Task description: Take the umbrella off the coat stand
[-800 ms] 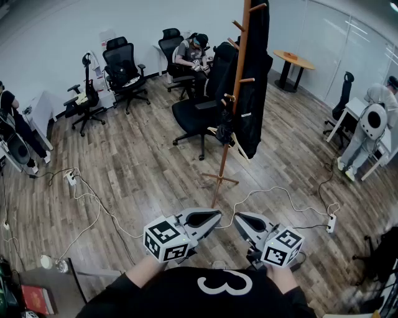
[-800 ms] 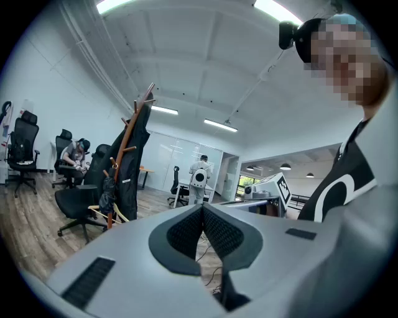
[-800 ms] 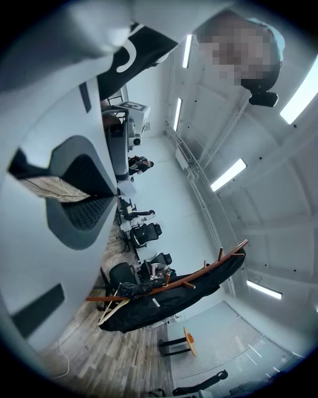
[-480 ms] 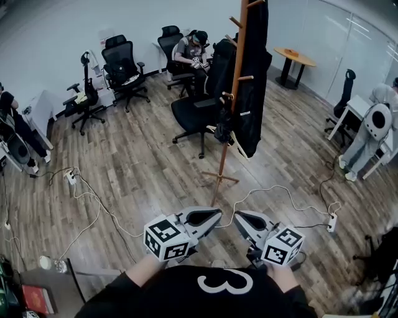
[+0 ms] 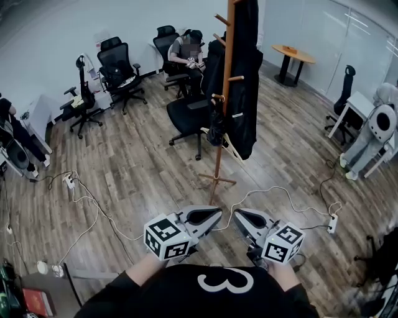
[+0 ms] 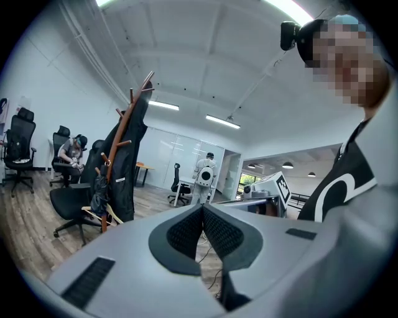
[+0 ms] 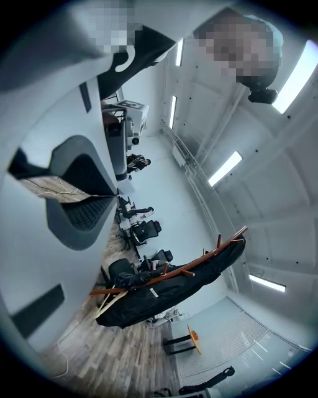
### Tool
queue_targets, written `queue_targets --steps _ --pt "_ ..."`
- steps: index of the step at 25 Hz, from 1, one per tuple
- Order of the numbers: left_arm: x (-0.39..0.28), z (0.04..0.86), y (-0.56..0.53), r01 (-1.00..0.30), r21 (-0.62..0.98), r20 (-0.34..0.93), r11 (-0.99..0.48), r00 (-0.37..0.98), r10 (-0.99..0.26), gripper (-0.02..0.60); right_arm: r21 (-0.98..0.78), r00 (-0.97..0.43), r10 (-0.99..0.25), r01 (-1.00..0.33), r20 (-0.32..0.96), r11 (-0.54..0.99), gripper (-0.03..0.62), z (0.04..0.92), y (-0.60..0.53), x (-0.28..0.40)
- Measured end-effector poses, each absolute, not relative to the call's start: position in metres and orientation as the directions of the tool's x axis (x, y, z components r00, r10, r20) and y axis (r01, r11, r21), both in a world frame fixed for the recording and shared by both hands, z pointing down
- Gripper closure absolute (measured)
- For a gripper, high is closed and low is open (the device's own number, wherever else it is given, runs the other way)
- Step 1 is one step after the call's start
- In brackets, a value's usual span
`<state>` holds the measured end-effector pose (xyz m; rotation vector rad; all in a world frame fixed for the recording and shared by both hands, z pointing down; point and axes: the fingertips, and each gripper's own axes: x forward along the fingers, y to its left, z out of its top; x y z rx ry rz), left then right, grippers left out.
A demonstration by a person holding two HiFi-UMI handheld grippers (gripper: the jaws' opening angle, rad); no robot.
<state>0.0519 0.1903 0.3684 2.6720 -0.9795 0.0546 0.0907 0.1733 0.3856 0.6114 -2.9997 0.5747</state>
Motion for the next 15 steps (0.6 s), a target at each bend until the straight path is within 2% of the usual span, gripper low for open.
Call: queue_targets --steps 15 --pt "0.103 0.367 0.134 -0.668 0.226 0.144 -0.709 0.743 -0.654 0.565 -0.334 -0.930 -0.362 -0.361 0.061 0.871 0.568 0.380 0.116 0.143"
